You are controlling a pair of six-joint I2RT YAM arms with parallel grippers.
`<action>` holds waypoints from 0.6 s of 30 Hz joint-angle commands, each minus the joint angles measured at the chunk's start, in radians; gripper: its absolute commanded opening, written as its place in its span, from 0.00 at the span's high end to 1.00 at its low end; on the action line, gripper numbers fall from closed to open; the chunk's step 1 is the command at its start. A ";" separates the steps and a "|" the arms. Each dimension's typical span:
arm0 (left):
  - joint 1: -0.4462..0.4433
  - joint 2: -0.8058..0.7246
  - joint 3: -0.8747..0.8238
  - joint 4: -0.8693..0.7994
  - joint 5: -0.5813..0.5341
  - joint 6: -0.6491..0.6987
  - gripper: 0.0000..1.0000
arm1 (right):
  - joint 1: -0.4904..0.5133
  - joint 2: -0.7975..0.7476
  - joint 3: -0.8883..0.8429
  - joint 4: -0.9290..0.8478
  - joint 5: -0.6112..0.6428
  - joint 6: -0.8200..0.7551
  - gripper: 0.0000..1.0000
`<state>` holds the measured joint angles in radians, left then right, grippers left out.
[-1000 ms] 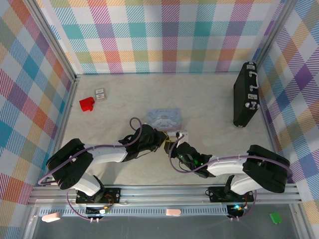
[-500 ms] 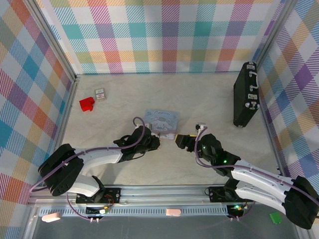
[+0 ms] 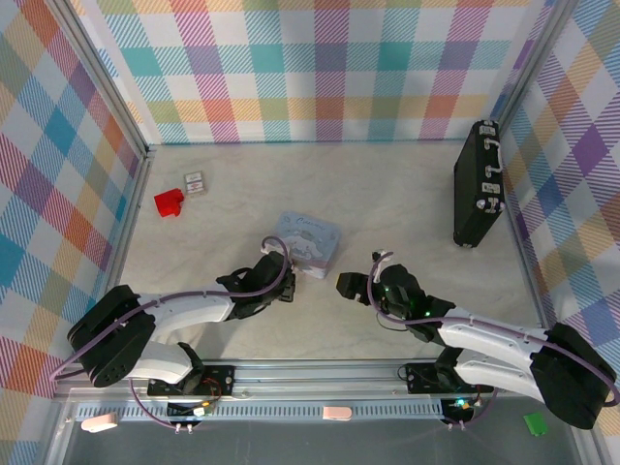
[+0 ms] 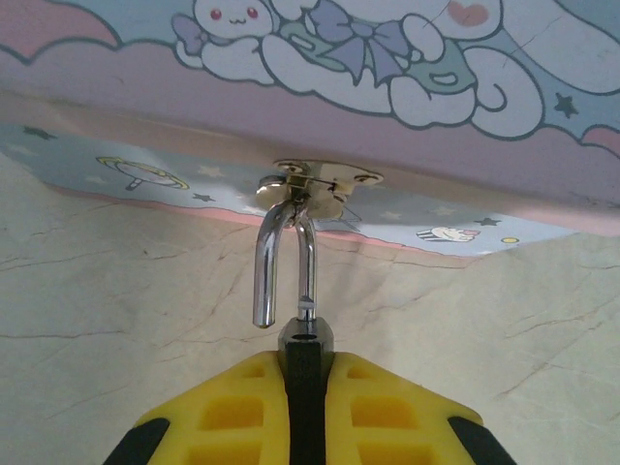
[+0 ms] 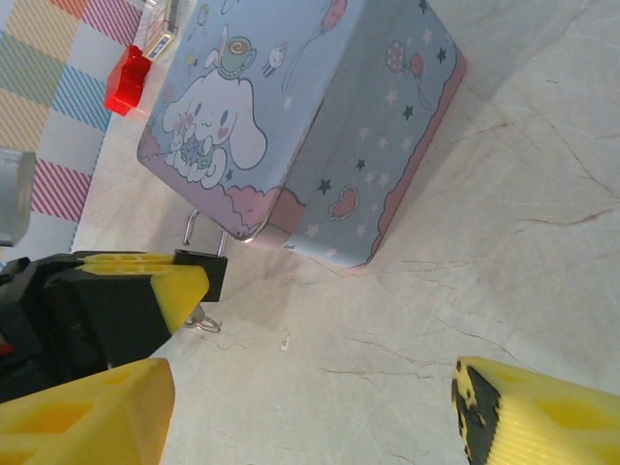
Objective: Unlock the padlock with the key
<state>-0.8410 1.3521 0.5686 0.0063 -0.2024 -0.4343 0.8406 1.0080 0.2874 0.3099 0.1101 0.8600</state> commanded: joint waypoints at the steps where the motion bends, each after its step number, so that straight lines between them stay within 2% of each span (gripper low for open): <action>1: -0.007 0.017 -0.012 0.035 -0.045 0.032 1.00 | -0.001 -0.009 0.010 0.028 -0.013 -0.004 0.24; 8: -0.069 0.120 0.068 -0.007 -0.116 0.017 1.00 | -0.001 -0.006 0.016 0.021 0.009 -0.008 0.24; 13: -0.090 0.175 0.112 -0.014 -0.111 -0.033 0.99 | -0.003 -0.015 0.022 -0.005 0.023 -0.004 0.23; 16: -0.099 0.186 0.135 -0.020 -0.101 -0.053 0.95 | -0.003 -0.025 0.024 -0.032 0.039 0.002 0.24; 18: -0.101 0.181 0.136 -0.010 -0.084 -0.059 0.88 | -0.003 -0.031 0.021 -0.041 0.046 0.007 0.24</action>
<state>-0.9257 1.5234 0.6872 0.0277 -0.3077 -0.4644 0.8406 0.9955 0.2874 0.2920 0.1303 0.8570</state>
